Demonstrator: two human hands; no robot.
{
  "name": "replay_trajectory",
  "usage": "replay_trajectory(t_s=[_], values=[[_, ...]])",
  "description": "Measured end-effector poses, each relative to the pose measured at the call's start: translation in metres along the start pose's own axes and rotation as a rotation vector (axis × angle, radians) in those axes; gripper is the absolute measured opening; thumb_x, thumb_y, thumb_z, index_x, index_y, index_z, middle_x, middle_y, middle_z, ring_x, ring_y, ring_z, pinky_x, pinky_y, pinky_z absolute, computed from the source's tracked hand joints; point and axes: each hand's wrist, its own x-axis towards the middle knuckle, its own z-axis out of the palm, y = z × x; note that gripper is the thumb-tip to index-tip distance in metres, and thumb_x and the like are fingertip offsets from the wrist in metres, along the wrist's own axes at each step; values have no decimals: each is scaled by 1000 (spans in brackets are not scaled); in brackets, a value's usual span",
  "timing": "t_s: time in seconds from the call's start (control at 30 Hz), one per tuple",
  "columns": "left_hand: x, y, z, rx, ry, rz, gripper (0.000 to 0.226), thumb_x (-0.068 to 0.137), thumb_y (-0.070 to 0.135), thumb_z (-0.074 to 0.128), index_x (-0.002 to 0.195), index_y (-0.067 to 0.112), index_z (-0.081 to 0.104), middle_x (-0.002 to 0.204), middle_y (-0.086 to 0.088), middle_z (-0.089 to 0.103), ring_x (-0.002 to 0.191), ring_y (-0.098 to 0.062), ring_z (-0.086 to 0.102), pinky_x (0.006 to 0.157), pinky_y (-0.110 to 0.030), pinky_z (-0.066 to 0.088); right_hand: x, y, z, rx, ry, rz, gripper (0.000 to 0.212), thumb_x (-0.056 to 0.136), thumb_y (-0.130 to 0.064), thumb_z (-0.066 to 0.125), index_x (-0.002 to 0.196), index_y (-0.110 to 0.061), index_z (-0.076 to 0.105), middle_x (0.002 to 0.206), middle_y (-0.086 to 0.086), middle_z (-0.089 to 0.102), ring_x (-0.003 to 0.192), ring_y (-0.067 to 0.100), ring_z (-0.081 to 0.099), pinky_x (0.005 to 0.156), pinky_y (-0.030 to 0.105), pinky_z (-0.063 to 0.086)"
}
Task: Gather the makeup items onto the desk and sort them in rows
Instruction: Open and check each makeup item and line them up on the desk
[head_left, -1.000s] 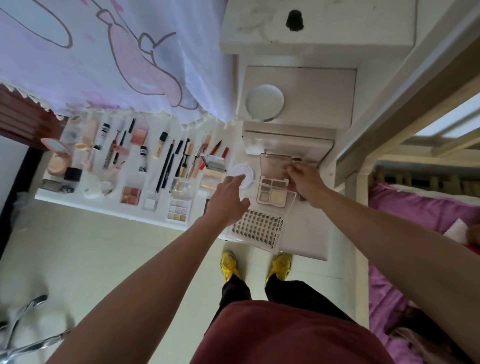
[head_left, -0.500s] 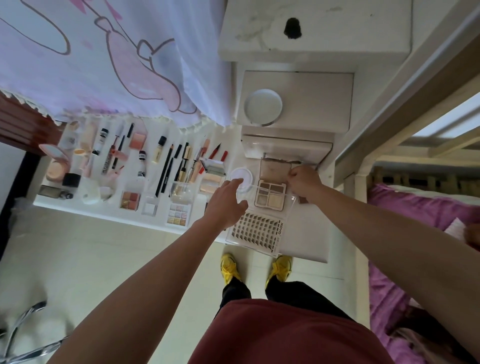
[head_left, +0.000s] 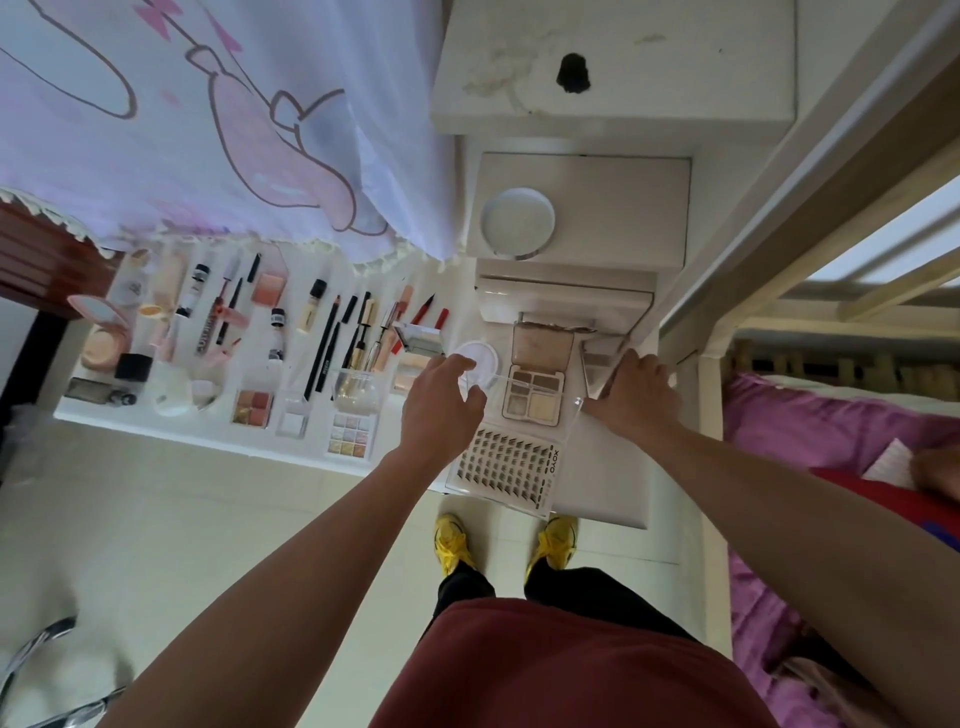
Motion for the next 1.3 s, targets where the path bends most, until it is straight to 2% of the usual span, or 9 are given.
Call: replay_trajectory(t_s=[0.17, 0.27, 0.33, 0.43, 0.57, 0.63, 0.87, 1.13, 1.3], values=[[-6, -2, -5, -24, 19, 1, 32, 89, 17, 62, 120, 14, 63, 116, -2, 64, 93, -13, 59, 81, -23, 44, 5, 12, -4, 104, -59, 78, 73, 67, -51, 77, 119, -6, 53, 122, 15, 53, 117, 32, 51, 81, 38, 49], [-7, 3, -8, -75, 12, 1, 30, 89, 16, 62, 118, 13, 64, 111, -2, 67, 87, -8, 57, 79, -19, 41, 0, 32, -21, 290, -79, 45, 41, 62, -47, 76, 78, -10, 65, 82, 7, 67, 75, 21, 63, 55, 27, 44], [-7, 9, -11, -130, -13, 5, 28, 88, 15, 62, 116, 13, 65, 107, -1, 68, 87, -8, 59, 77, -13, 41, -9, 43, -34, 429, -107, 18, 26, 68, -35, 79, 65, -14, 63, 67, 2, 64, 63, 19, 61, 52, 28, 44], [-6, 19, -12, -262, -68, -1, 26, 88, 14, 62, 113, 14, 66, 99, 0, 70, 84, -8, 63, 69, -5, 41, -27, 53, -55, 636, -129, -15, 17, 71, -25, 82, 75, -12, 71, 71, 4, 69, 69, 22, 66, 69, 42, 59], [-2, 43, -11, -514, -202, -30, 28, 86, 13, 68, 114, 11, 65, 94, -5, 71, 82, -12, 67, 74, -19, 56, -59, 50, -98, 876, -172, -99, 12, 78, -3, 76, 81, -14, 71, 78, 8, 64, 75, 18, 61, 74, 36, 59], [-1, 57, -13, -686, -289, -42, 34, 84, 12, 73, 116, 9, 63, 103, -14, 69, 87, -19, 69, 81, -33, 59, -74, 44, -117, 921, -214, -177, 15, 80, -2, 73, 91, -11, 72, 83, 9, 64, 77, 18, 62, 73, 32, 58], [-2, 81, -31, -1119, -502, -64, 62, 74, 14, 79, 129, 2, 54, 112, -20, 64, 104, -31, 65, 93, -41, 54, -101, 10, -150, 974, -290, -358, 48, 64, -18, 76, 112, -14, 71, 94, 6, 73, 76, 10, 68, 68, 24, 56], [-14, 74, -60, -1396, -417, -51, 42, 76, 2, 68, 116, -4, 56, 114, -26, 54, 109, -36, 55, 100, -40, 50, -117, -21, -164, 947, -313, -546, 31, 80, -3, 73, 102, -25, 75, 98, 5, 76, 89, 17, 69, 79, 33, 57], [-21, 69, -72, -1409, -341, -51, 38, 77, -2, 68, 114, -3, 58, 97, -15, 62, 97, -27, 62, 83, -27, 55, -121, -33, -165, 962, -380, -596, 34, 80, -2, 73, 108, -22, 74, 102, 5, 76, 90, 15, 70, 80, 30, 56]])
